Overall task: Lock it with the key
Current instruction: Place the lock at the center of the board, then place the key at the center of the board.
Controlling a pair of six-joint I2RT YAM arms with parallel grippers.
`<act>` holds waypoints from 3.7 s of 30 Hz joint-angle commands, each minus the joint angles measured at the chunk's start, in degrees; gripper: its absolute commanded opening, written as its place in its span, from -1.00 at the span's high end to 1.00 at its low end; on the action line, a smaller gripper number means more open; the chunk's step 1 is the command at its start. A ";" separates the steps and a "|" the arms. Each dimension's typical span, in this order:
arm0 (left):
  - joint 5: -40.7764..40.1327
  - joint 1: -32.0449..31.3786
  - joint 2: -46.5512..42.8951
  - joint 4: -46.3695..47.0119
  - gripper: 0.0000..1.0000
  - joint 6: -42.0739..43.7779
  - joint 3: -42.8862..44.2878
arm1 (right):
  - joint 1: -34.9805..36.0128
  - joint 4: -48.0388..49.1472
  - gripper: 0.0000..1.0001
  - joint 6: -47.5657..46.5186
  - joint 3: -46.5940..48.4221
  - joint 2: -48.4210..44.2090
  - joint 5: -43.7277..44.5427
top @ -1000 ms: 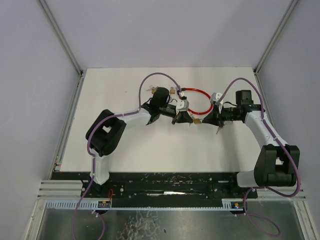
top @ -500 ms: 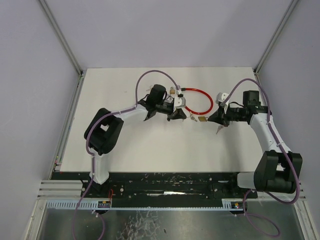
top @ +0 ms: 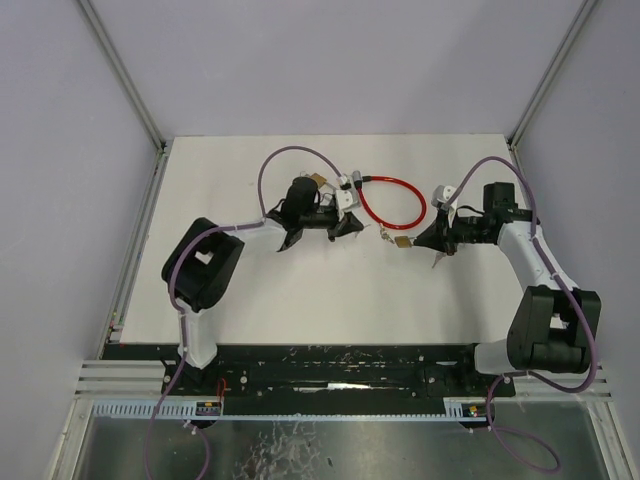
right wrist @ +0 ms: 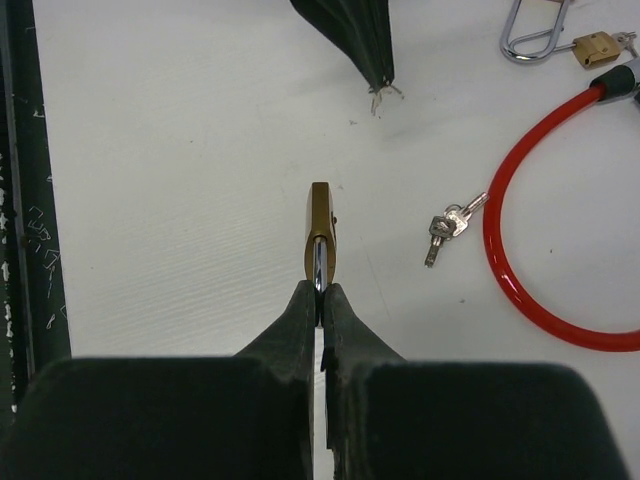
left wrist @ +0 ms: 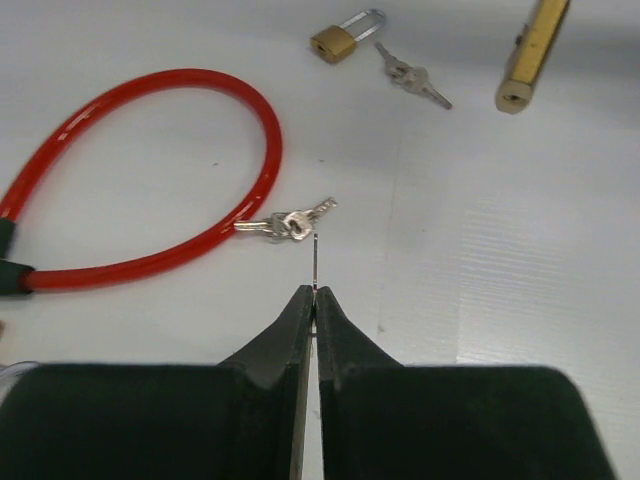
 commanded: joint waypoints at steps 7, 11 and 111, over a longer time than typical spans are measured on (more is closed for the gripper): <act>-8.80 2.49 -4.22 23.06 1.00 -14.01 -4.94 | 0.67 6.21 1.00 9.87 0.00 2.81 -5.77; -13.59 4.41 -4.69 33.41 1.00 -24.41 -8.05 | 3.30 11.68 1.00 17.59 -0.27 4.90 -3.56; -67.35 7.85 -2.17 -46.81 -1.00 -64.98 19.04 | 16.73 46.39 -0.47 65.15 -2.40 -5.54 -3.15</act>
